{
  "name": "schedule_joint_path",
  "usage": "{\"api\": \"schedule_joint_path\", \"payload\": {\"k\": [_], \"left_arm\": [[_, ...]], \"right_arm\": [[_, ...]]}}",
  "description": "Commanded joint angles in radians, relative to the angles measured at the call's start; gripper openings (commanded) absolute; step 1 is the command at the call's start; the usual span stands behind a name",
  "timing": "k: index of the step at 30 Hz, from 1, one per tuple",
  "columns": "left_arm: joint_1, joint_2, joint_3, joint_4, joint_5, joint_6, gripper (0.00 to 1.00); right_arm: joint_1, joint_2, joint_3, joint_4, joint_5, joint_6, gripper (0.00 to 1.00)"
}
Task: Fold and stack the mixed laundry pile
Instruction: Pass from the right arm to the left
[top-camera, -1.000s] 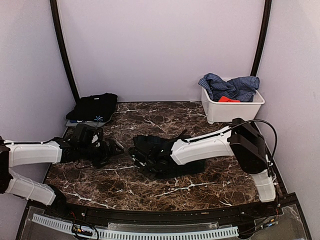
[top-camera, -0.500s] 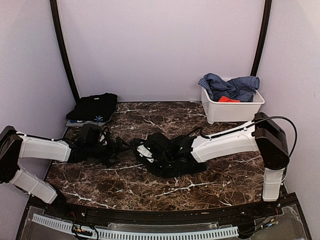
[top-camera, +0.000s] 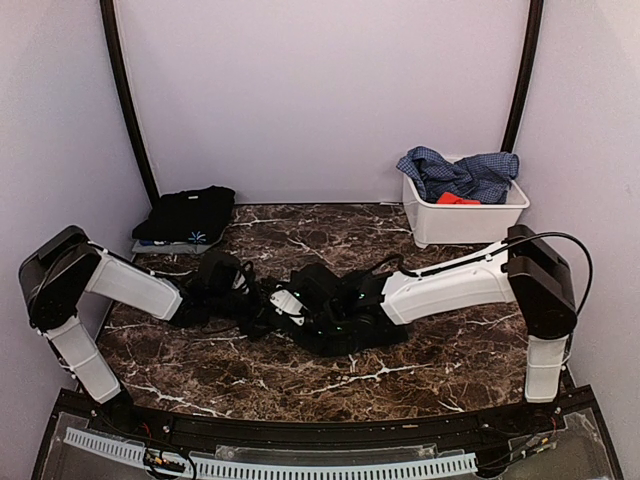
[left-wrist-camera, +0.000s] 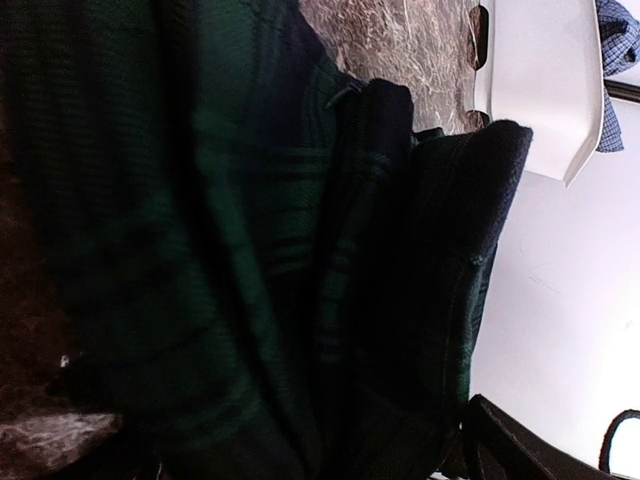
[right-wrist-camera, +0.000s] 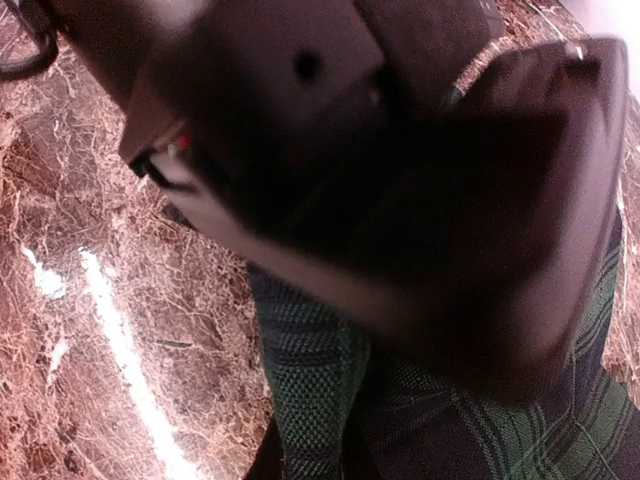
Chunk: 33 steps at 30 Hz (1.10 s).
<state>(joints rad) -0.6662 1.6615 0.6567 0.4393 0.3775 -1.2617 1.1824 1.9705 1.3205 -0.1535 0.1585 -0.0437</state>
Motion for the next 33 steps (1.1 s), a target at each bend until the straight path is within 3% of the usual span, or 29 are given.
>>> {"api": "schedule_joint_path", "payload": {"k": [1, 9, 13, 19, 21, 24, 25, 26, 30, 33], "left_arm": [[-0.027, 0.04, 0.012, 0.08, 0.002, -0.029, 0.99], [-0.052, 0.073, -0.058, 0.263, -0.008, -0.08, 0.99], [-0.072, 0.098, -0.01, 0.172, -0.011, -0.054, 0.99], [-0.076, 0.176, 0.024, 0.2, -0.028, -0.07, 0.7], [-0.073, 0.185, 0.048, 0.18, -0.025, -0.041, 0.55], [-0.051, 0.188, 0.069, 0.135, -0.014, -0.008, 0.21], [-0.045, 0.188, 0.074, 0.121, -0.001, -0.001, 0.1], [-0.029, 0.188, 0.086, 0.084, 0.005, 0.02, 0.05], [0.009, 0.168, 0.125, -0.021, 0.035, 0.1, 0.0], [0.023, 0.132, 0.243, -0.265, -0.01, 0.257, 0.0]], "right_arm": [[0.001, 0.015, 0.049, 0.06, -0.046, -0.012, 0.0], [0.001, 0.032, 0.054, 0.064, -0.059, -0.012, 0.0], [0.002, 0.034, 0.069, 0.068, -0.054, -0.011, 0.0], [0.005, 0.042, 0.121, 0.062, -0.063, -0.019, 0.0], [0.009, 0.033, 0.119, 0.046, -0.06, -0.019, 0.0], [0.01, 0.001, 0.098, 0.021, -0.045, -0.005, 0.0], [0.011, -0.016, 0.086, 0.018, -0.041, 0.001, 0.04], [0.01, -0.04, 0.069, 0.017, -0.036, 0.007, 0.1], [0.009, -0.156, -0.008, 0.027, -0.003, 0.038, 0.36], [0.006, -0.266, -0.058, 0.008, 0.026, 0.076, 0.48]]}}
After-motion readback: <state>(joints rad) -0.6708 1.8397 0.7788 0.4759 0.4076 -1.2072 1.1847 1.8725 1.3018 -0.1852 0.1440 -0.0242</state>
